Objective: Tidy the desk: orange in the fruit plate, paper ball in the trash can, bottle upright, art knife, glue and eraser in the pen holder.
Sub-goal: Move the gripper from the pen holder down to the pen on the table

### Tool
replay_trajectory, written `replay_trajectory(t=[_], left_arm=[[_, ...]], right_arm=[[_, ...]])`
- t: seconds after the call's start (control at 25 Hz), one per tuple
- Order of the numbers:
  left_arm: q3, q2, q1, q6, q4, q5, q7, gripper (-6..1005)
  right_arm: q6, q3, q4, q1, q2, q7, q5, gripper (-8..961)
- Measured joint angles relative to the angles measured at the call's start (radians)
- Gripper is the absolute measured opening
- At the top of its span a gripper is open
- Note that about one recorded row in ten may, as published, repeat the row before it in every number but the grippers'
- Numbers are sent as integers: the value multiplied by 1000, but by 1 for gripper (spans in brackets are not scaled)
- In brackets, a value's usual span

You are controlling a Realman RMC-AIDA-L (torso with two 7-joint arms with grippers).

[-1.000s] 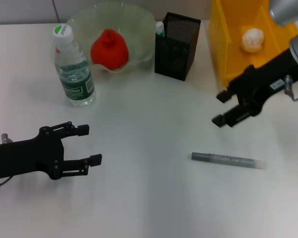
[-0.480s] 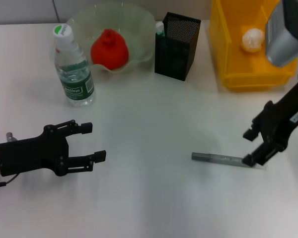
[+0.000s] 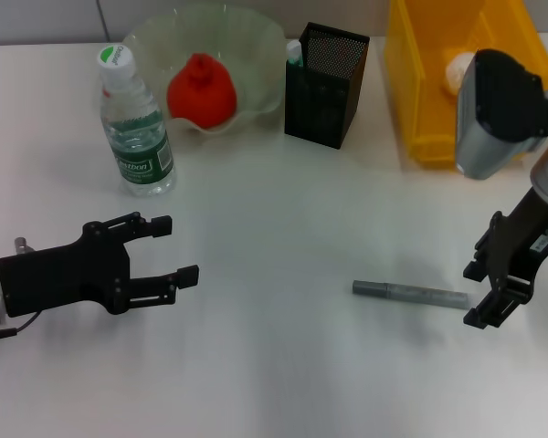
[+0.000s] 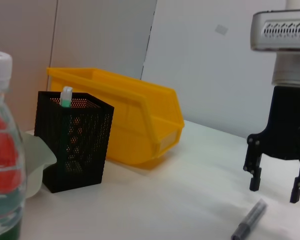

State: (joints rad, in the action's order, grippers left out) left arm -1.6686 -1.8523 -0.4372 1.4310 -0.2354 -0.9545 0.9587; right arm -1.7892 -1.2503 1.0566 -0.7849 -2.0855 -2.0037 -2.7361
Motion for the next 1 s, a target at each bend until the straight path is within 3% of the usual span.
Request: replay_trajectory(t=[0.28, 0.4, 1.0], left_arm=[[0, -2, 2, 0, 1, 4, 3, 860], [0, -4, 4, 0, 1, 5, 3, 860], [3, -4, 4, -1, 1, 5, 14, 860]], right_arm=[[51, -41, -11, 9, -3, 1, 12, 614], [73, -70, -17, 11, -3, 1, 20, 470], [132, -134, -31, 18, -5, 6, 45, 352]])
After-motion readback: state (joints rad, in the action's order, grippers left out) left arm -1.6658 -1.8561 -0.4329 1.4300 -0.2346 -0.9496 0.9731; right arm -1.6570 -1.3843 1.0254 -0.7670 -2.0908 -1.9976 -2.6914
